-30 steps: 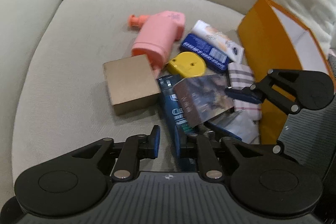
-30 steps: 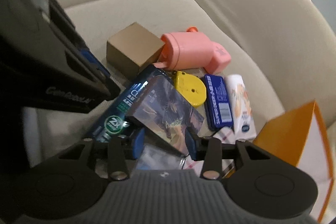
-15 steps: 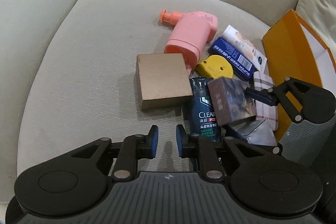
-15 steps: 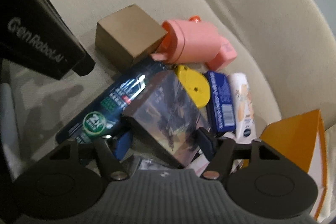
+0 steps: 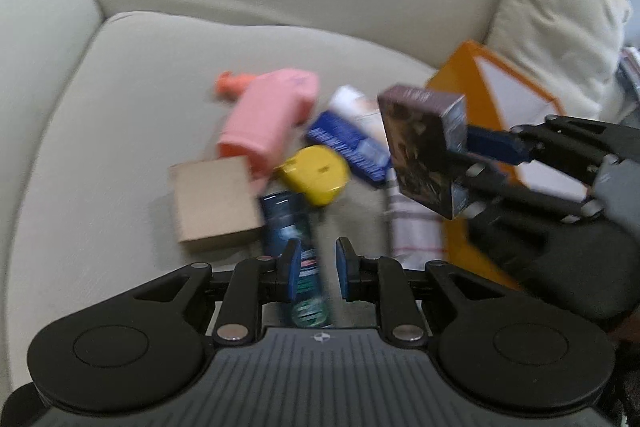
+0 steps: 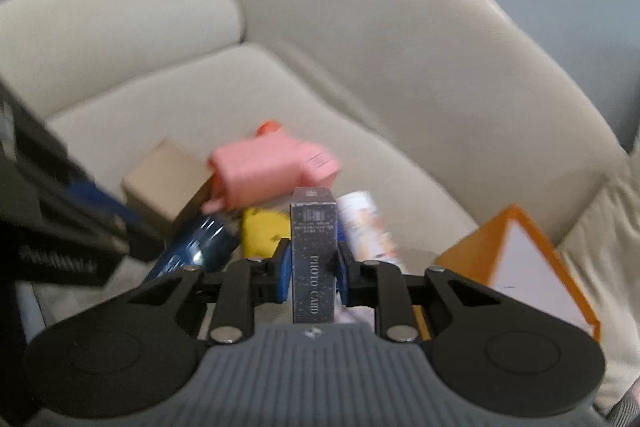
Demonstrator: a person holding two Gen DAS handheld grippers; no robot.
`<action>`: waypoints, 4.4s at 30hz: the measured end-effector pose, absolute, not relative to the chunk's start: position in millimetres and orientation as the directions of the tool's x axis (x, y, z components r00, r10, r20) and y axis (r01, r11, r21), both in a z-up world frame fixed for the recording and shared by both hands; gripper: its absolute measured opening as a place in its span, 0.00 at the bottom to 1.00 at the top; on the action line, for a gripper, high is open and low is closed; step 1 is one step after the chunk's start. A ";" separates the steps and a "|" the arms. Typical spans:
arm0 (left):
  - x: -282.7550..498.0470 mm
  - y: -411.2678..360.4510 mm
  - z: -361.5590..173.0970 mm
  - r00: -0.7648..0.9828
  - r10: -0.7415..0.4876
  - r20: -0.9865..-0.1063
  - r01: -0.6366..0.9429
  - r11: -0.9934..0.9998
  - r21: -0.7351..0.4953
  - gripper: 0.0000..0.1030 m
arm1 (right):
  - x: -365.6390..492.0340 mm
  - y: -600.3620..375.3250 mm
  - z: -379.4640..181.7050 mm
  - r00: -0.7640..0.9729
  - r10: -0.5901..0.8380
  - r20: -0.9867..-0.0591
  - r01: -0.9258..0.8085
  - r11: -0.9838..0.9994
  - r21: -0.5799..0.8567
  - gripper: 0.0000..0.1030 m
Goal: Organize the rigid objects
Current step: 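Lift the photo-card box with the right tool while the left tool grasps the plaid case, then lower the photo-card box into the orange shoebox with the right tool while the left carries the plaid case, then lower the plaid case into the shoebox beside the card box, open left tool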
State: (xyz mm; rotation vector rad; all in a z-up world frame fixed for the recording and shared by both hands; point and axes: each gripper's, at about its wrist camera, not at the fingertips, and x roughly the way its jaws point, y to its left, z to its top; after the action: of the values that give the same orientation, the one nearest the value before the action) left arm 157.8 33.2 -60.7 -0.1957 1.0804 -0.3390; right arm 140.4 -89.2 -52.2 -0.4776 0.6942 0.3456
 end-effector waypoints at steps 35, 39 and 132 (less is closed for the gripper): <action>238.4 -95.9 -146.2 0.207 -0.394 -0.895 0.124 0.918 -0.376 0.42 | 236.8 -301.2 -103.4 0.501 0.378 -0.779 0.062 0.882 0.467 0.23; 233.9 -113.4 -129.5 0.223 -0.354 -0.908 0.143 0.933 -0.329 0.30 | 234.9 -303.3 -109.9 0.485 0.371 -0.792 0.061 0.889 0.454 0.23; 307.3 -252.6 -95.1 0.216 -0.491 -0.844 0.279 0.859 -0.429 0.19 | 207.0 -376.9 -95.3 0.483 0.201 -0.852 -0.144 0.978 0.149 0.29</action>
State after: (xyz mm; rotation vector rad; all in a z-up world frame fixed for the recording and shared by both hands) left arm 307.3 -252.6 -95.1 -0.1999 1.2439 -0.5385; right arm 207.0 -376.9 -95.3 0.0599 1.0456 0.2101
